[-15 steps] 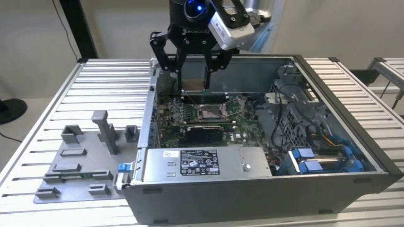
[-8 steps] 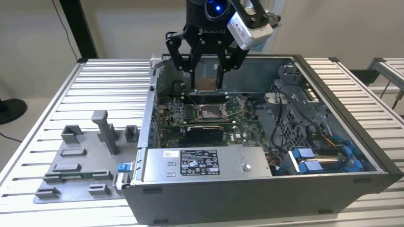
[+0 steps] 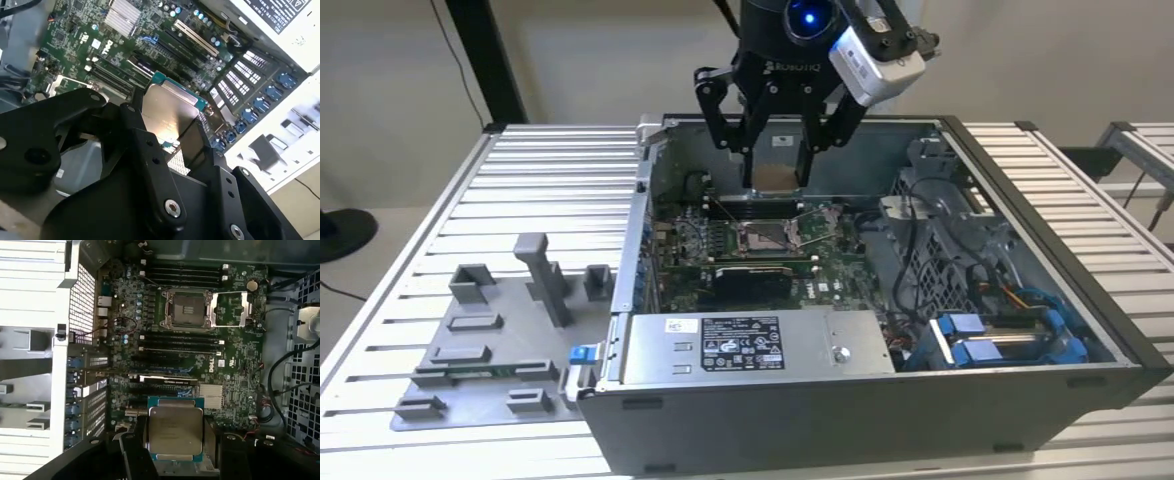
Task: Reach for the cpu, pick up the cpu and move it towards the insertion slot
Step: 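Pick up the cpu and move it towards the insertion slot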
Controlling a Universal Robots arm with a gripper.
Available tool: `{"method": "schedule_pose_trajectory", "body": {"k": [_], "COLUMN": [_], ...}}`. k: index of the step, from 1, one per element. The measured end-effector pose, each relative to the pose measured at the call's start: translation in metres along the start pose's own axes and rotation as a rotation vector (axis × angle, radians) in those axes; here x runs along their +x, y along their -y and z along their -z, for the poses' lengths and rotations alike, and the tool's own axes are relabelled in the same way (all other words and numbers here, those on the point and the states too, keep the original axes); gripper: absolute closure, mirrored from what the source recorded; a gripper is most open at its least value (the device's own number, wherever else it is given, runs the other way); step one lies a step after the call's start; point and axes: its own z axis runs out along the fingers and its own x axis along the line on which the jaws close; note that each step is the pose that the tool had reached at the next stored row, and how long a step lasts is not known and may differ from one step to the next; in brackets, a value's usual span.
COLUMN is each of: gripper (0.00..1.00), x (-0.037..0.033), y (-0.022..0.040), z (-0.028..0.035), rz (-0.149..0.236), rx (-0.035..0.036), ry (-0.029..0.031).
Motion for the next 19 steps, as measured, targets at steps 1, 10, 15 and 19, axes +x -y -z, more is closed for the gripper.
{"method": "schedule_pose_trajectory", "body": {"k": [1, 10, 15, 19], "gripper": [1.0, 1.0, 1.0, 1.0], "x": [-0.0014, -0.0046, -0.0048, -0.0048], "y": [0.0001, 0.0, -0.0001, -0.0018], "z": [-0.0001, -0.0006, -0.0006, -0.0008], "rz": [-0.005, -0.036, -0.036, -0.036], "rx": [-0.0001, -0.0003, -0.0003, -0.0003], "ry": [0.0002, 0.0014, 0.0014, 0.0014]}}
